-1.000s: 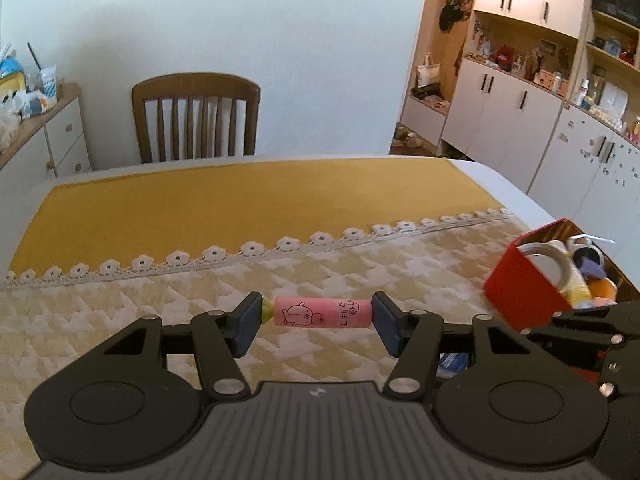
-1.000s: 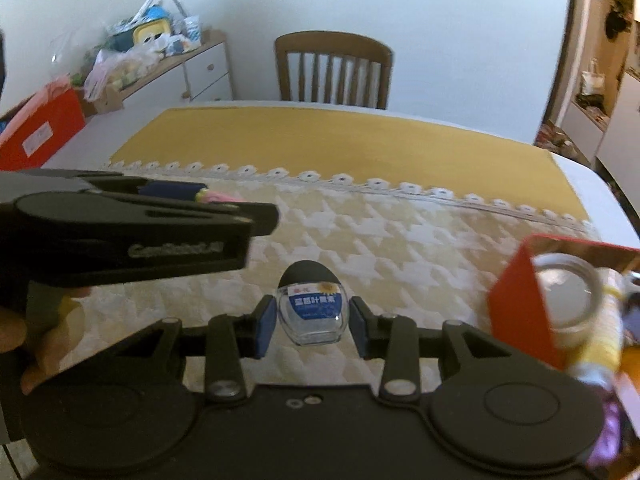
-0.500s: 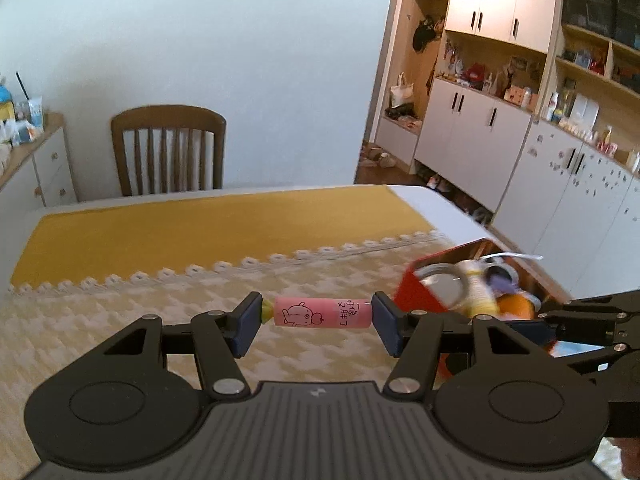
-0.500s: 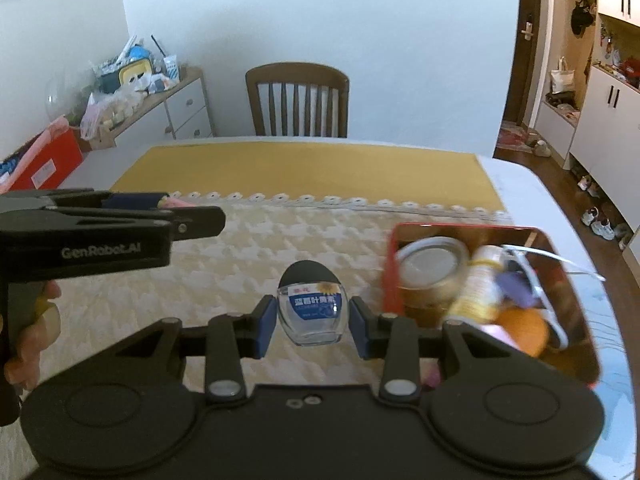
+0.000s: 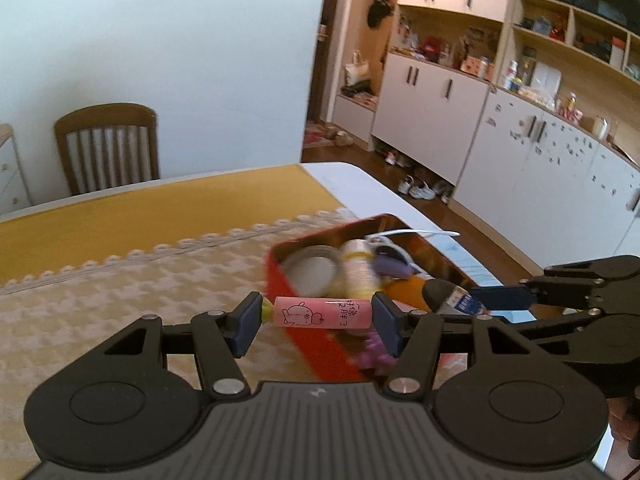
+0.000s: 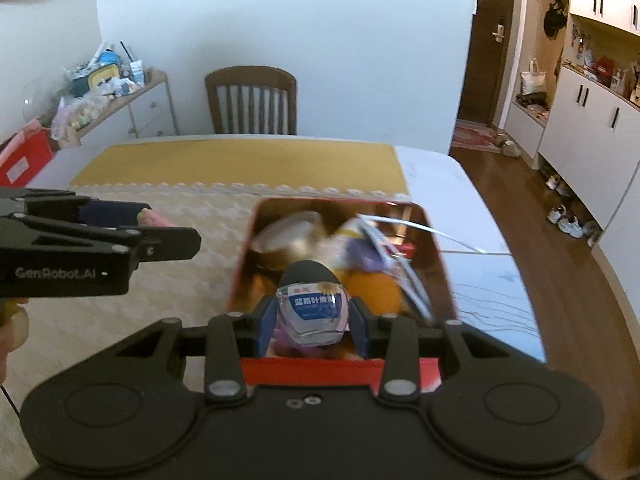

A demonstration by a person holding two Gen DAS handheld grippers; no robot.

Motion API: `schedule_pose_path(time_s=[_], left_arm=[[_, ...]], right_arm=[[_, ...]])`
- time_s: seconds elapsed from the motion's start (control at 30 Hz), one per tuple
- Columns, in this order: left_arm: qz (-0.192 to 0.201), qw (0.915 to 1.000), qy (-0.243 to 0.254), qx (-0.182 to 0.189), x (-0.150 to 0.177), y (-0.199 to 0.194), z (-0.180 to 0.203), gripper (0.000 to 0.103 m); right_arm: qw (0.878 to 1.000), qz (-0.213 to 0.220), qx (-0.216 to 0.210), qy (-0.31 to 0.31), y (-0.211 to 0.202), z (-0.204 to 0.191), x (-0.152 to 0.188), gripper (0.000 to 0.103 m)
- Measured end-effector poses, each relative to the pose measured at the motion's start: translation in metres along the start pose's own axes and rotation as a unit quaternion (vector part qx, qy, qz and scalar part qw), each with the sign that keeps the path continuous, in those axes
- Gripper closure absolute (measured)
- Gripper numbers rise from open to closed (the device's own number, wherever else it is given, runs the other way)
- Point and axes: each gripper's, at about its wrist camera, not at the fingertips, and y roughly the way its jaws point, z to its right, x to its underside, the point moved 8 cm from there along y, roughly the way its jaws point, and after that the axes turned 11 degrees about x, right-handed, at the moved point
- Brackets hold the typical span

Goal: Organize rigid objects
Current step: 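Carry the pink tube and blue-labelled case over the red tin, then lower both items into the tin and open both grippers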

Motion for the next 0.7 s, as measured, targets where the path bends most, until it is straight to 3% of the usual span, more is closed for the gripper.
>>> schedule_pose_path(time_s=[0.27, 0.7], left_arm=[[-0.044, 0.9987, 0.025, -0.002, 0.000, 0.059, 0.030, 0.044], [-0.074, 0.9968, 0.024, -0.020, -0.007, 0.117, 0.035, 0.044]], right_arm=[[1.000, -0.011, 0.008, -0.006, 0.019, 0.043, 0.013, 0.065], [0.998, -0.014, -0.015, -0.056, 0.046, 0.047, 0.017, 0.066]])
